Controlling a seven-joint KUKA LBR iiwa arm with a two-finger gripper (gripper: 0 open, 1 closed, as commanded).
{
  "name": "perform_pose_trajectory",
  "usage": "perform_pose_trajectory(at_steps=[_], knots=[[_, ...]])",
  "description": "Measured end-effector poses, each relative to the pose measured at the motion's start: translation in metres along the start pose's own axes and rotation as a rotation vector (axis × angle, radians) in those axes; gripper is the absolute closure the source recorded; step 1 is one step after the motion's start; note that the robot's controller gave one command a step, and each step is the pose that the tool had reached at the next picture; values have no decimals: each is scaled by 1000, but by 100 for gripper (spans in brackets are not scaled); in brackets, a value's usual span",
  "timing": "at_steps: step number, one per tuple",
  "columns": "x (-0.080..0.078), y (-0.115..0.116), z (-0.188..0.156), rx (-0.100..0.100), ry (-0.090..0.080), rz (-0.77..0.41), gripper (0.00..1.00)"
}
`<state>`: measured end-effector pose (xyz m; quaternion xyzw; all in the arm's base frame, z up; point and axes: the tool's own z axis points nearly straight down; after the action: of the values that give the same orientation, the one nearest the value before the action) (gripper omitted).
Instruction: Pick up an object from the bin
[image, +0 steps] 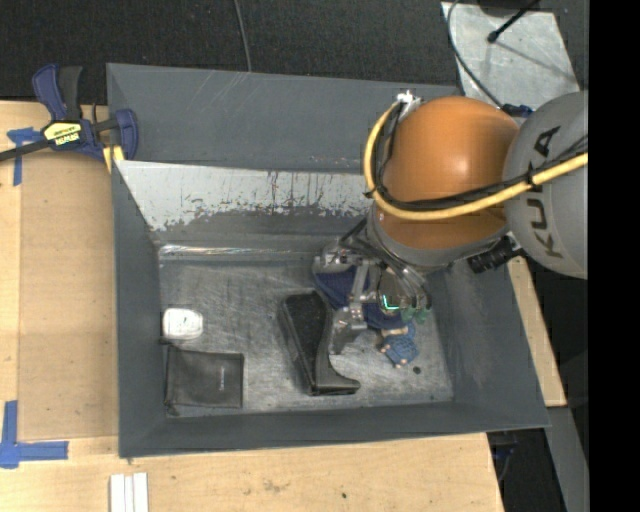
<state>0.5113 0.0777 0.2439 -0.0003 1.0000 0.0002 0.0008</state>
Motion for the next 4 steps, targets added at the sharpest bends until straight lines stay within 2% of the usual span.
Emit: perform_pose_trajectory(at_steps=[1, 2, 3, 4], knots=[[-35, -20, 128, -3, 6, -246, 0], [-73, -6, 126, -2, -6, -452, 0], [-48, -67, 115, 1, -6, -399, 0], [-103, -61, 168, 2, -4, -730, 0]])
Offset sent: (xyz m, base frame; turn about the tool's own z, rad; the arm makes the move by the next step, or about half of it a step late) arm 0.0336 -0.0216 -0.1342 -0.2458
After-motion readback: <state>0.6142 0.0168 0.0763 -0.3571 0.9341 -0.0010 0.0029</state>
